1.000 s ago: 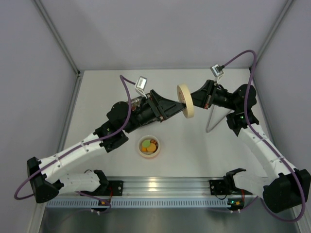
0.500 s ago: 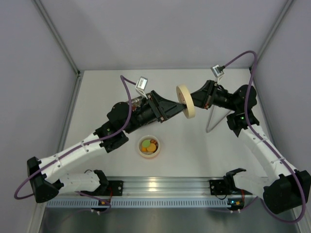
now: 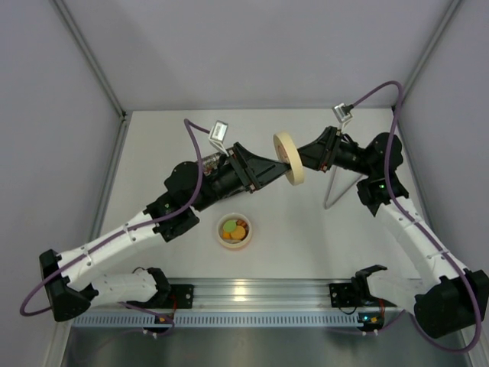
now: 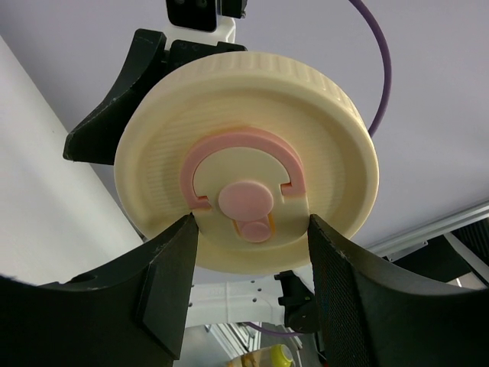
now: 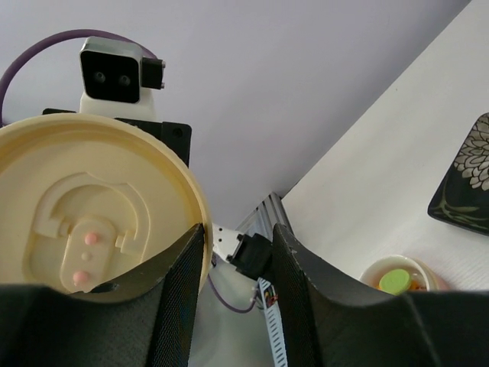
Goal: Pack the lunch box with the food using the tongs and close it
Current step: Close the box lid on the packing box.
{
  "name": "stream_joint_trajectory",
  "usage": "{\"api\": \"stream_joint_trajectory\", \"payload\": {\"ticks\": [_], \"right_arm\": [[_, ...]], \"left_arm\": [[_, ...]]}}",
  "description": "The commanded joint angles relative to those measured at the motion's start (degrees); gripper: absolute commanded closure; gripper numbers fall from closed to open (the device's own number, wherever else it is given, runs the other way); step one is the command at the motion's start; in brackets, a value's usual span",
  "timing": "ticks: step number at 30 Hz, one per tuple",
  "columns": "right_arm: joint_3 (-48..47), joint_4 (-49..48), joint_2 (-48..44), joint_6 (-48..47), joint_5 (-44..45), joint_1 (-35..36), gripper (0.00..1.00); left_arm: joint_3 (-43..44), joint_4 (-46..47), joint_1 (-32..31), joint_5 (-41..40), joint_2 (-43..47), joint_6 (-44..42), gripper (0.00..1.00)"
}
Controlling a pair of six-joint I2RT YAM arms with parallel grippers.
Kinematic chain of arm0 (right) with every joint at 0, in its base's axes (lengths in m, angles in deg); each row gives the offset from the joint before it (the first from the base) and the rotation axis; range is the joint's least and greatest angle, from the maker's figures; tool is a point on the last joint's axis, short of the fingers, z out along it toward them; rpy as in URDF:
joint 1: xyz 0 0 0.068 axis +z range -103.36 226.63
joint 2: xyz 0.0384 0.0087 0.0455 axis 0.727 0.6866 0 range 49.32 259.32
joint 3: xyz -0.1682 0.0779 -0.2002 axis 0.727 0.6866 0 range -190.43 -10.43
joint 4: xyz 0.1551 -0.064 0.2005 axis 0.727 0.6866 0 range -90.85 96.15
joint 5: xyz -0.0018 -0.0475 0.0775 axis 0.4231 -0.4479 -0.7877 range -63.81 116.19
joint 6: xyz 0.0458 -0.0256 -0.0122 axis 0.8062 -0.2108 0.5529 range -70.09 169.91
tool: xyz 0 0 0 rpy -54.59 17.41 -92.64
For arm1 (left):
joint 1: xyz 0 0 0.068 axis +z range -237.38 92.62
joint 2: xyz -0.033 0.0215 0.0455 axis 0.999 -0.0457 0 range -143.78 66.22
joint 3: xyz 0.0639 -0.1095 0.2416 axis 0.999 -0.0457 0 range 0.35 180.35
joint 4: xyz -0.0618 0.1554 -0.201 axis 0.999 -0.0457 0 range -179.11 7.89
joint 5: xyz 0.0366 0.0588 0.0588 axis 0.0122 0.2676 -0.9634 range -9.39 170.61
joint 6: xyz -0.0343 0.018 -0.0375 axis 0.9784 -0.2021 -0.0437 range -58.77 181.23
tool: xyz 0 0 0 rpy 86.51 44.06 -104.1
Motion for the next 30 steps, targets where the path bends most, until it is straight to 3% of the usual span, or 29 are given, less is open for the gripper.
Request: {"api": "stream_joint_trajectory", "payload": {"ticks": [1,7,12,18,25,30], "right_arm": [[-3.76,3.53,-2.14,-2.26,1.35,-0.60,0.59],[-5.52,7.75,-3.37,-4.71,2.93,-1.39,0.59],[-9.38,20.64,-4.95,-12.35,7.41,-2.01,0.60],[-10.80,26.91,-6.36,-16.14,11.28,-2.36,0.60],[-10.27,34.03,-8.91,-21.24,15.23,-2.45,0.60],[-8.08,37.46,-10.84,-24.49,17.08,-2.45,0.60]], "left_arm": [[1.33,0.82,-0.22,-1.39,2.35,-1.56,0.63],[-0.08,-1.12,-0.22,-2.97,4.11,-2.43,0.63],[-0.61,-5.77,-0.13,-4.82,6.75,-4.89,0.63],[-1.57,-12.36,-0.22,-9.12,10.26,-7.62,0.63],[-1.49,-27.46,-0.22,-13.42,14.12,-10.78,0.64],[0.09,-43.52,-0.22,-17.99,15.80,-13.50,0.64]]}}
